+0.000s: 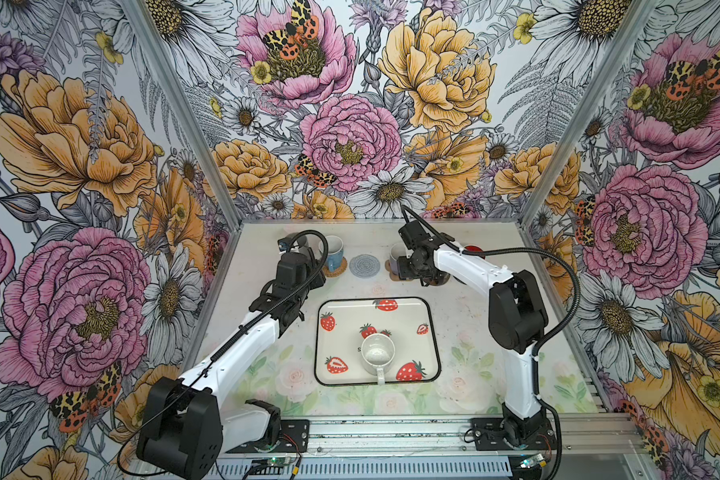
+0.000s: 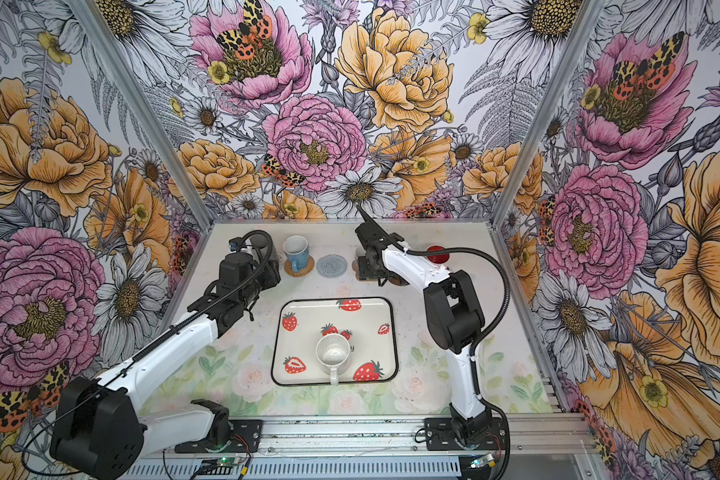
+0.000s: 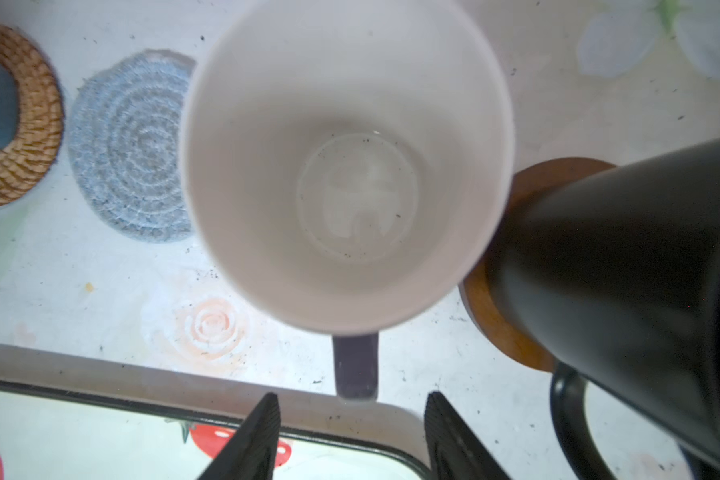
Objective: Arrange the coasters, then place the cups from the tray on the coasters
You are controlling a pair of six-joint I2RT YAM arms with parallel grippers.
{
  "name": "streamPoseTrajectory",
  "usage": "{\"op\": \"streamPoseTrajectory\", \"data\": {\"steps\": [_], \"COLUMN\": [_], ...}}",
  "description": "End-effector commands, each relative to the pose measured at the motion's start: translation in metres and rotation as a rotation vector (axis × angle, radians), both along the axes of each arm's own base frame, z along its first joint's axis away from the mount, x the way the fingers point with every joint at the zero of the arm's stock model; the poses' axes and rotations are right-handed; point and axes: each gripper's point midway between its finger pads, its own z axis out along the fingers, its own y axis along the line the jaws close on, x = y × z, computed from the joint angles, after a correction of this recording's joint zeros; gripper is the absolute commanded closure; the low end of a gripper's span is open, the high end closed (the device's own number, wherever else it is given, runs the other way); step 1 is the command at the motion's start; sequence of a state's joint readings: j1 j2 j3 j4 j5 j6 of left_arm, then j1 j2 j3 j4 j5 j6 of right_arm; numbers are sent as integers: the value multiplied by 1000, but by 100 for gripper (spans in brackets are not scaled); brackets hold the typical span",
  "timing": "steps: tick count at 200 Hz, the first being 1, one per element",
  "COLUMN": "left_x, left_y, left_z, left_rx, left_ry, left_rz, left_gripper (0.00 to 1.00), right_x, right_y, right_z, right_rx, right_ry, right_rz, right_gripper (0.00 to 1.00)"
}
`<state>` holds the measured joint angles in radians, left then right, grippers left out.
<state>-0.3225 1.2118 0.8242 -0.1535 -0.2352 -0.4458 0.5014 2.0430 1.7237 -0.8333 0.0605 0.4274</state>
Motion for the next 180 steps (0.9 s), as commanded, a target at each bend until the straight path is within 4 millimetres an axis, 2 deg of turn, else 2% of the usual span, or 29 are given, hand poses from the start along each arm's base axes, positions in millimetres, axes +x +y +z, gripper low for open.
{"op": "streamPoseTrajectory", "data": {"steps": [1, 34, 59, 76, 97, 109, 135, 180], "left_x": [-3, -3, -3, -3, -4, -7, -16, -54], "left_y": [5, -1, -13, -21, -35, -43, -64, -118], "left_z": [7, 15, 23, 28, 36, 41, 54, 65], "left_rx": [1, -25, -63, -90, -94, -74, 1, 66], "left_ry": [-23, -45, -73, -90, -98, -94, -67, 32], "left_rz": [2, -14, -58, -80, -119, -146, -226, -466], "left_gripper": [38, 38, 38, 38, 38, 38, 37, 34], "right_x": [6, 22, 38, 46, 45, 40, 26, 3], "right_y": [0, 8, 5, 3, 3, 4, -12, -37], "right_z": [49, 110, 157, 175, 173, 164, 153, 166], "right_rx": [24, 89, 116, 140, 176, 193, 197, 251], "right_ry": [-123, -263, -378, -434, -457, -462, -483, -575], "right_rz": [-31, -35, -72, -114, -160, -160, -205, -247], "right_gripper": [41, 40, 37, 37, 37, 37, 37, 37]}}
